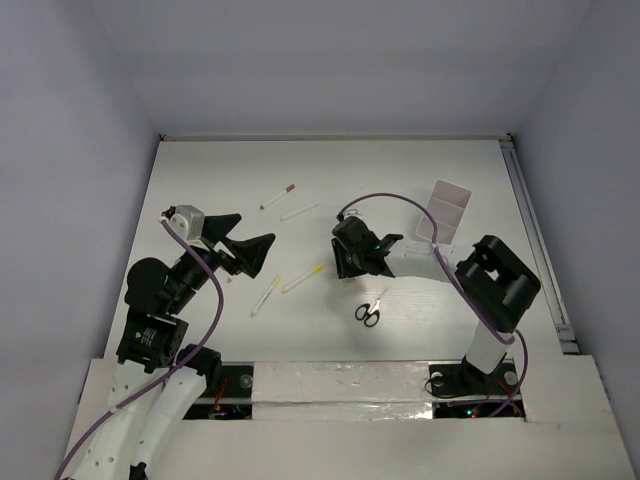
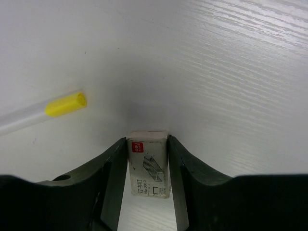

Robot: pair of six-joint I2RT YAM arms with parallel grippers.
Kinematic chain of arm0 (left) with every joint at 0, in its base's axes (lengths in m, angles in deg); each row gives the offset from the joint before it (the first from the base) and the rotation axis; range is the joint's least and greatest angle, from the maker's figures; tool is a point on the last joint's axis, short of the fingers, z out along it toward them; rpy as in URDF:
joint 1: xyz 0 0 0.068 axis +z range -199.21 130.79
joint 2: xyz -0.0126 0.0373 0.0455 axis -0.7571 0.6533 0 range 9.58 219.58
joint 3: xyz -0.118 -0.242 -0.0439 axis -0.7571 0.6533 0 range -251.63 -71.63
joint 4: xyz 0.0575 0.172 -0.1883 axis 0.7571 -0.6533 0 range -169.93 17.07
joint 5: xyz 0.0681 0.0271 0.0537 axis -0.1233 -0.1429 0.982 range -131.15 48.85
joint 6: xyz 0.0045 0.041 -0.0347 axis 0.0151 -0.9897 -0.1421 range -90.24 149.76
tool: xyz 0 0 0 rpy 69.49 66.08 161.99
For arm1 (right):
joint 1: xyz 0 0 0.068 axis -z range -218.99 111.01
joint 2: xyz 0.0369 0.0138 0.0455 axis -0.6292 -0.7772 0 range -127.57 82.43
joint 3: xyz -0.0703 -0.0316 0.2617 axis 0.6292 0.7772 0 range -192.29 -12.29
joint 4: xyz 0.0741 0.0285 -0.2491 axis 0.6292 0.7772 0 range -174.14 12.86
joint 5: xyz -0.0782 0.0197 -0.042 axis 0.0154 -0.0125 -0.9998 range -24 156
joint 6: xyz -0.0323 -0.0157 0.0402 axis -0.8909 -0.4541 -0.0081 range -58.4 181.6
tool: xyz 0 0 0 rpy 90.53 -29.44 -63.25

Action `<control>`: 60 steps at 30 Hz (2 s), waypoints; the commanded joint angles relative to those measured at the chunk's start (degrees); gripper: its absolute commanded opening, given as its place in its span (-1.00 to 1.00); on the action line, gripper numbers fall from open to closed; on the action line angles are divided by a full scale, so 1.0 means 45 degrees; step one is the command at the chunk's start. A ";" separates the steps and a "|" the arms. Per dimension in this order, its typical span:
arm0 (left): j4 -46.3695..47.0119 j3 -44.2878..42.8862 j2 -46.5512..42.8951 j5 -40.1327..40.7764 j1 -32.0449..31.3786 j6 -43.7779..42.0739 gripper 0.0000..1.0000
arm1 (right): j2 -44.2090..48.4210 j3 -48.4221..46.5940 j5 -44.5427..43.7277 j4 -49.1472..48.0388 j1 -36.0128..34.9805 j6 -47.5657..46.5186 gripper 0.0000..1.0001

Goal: Sort the stationery into containers
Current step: Pick up the stationery from the center of the board, then place the stationery in the storage box.

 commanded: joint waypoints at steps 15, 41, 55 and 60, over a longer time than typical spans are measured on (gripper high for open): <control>0.0775 0.0019 -0.0040 -0.0321 -0.0063 -0.0044 0.98 | 0.2540 -0.0848 -0.2005 -0.0997 0.2484 -0.1028 -0.33; 0.0755 -0.0001 -0.0001 -0.0283 -0.0063 -0.0122 0.98 | 0.3873 0.1027 -0.5621 -0.6856 0.7858 -0.1849 -0.35; 0.0795 -0.0001 0.0096 -0.0322 -0.0063 -0.0083 0.98 | 0.3286 0.2315 -0.6285 -0.8575 0.7858 -0.2395 -0.24; 0.0814 -0.0001 0.0135 -0.0322 -0.0063 -0.0103 0.98 | 0.3364 0.2491 -0.6032 -0.8772 0.7858 -0.2474 0.06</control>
